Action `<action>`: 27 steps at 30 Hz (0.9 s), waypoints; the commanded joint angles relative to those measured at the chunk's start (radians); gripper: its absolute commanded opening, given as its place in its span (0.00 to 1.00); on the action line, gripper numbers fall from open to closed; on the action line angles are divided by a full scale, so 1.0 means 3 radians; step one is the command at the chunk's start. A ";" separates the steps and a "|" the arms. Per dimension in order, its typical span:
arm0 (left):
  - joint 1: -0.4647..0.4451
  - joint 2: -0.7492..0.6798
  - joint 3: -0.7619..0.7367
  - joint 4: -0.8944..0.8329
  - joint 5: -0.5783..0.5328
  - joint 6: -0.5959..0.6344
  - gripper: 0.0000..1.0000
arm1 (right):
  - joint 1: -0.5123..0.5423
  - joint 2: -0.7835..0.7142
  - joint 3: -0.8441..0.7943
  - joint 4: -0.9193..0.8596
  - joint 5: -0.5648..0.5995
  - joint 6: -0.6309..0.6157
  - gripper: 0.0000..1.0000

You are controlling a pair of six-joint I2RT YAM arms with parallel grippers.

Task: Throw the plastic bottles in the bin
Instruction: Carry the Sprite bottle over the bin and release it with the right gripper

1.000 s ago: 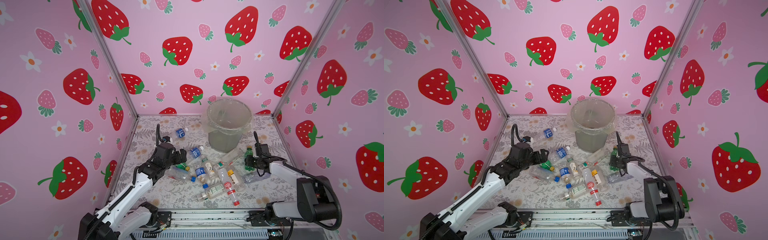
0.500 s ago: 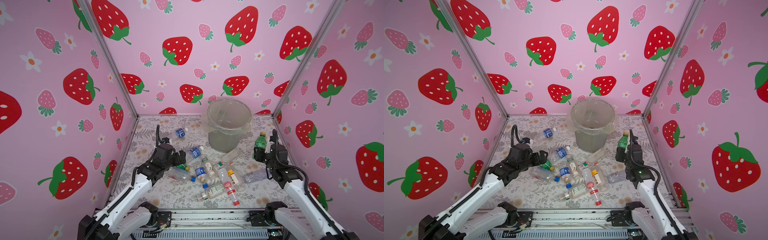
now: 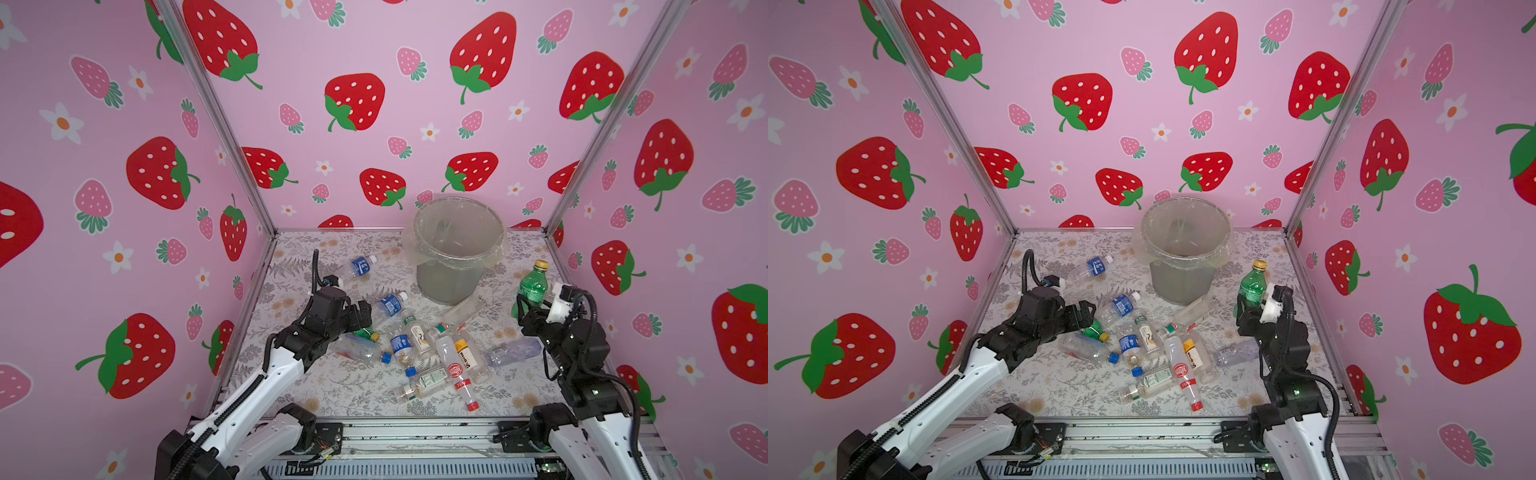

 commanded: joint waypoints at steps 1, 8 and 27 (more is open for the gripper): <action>-0.0015 0.0002 0.0057 -0.0091 -0.0032 -0.0016 0.99 | 0.0008 -0.0177 -0.0052 0.0284 -0.0264 -0.0065 0.45; -0.0014 0.0021 0.0067 -0.0085 -0.0032 0.0005 0.99 | 0.0008 -0.0335 -0.0081 0.0337 -0.0379 -0.0063 0.45; -0.0012 0.0000 0.0033 -0.0061 -0.0013 0.0001 0.99 | 0.0013 0.0424 0.0704 0.0371 -0.0394 0.0153 0.45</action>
